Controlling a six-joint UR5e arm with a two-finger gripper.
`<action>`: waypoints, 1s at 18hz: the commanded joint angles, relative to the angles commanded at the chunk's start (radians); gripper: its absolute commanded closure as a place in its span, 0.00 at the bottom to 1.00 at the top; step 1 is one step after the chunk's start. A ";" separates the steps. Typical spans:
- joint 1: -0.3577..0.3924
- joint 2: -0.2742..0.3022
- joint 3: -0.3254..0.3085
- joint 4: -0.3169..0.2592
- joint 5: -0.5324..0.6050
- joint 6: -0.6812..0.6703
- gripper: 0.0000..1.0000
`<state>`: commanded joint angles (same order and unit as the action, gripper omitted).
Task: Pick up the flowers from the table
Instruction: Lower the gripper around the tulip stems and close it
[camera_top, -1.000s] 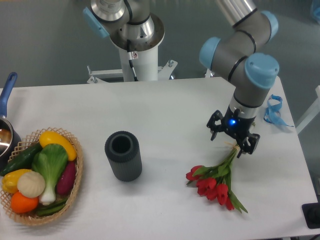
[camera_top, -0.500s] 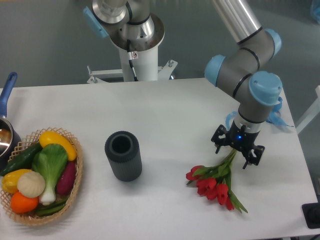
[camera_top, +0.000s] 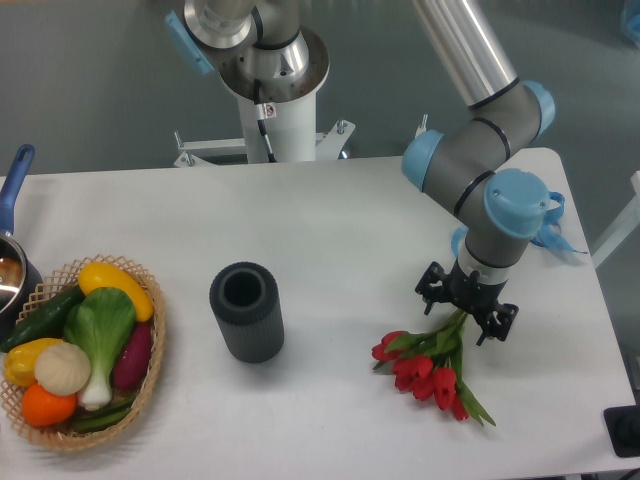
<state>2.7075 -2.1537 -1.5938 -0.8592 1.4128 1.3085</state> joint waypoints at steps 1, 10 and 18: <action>-0.011 -0.005 -0.001 0.012 0.003 -0.005 0.00; -0.026 -0.020 -0.011 0.060 0.025 -0.041 0.00; -0.026 -0.018 -0.011 0.060 0.025 -0.046 0.49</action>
<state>2.6814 -2.1721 -1.6045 -0.7992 1.4373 1.2625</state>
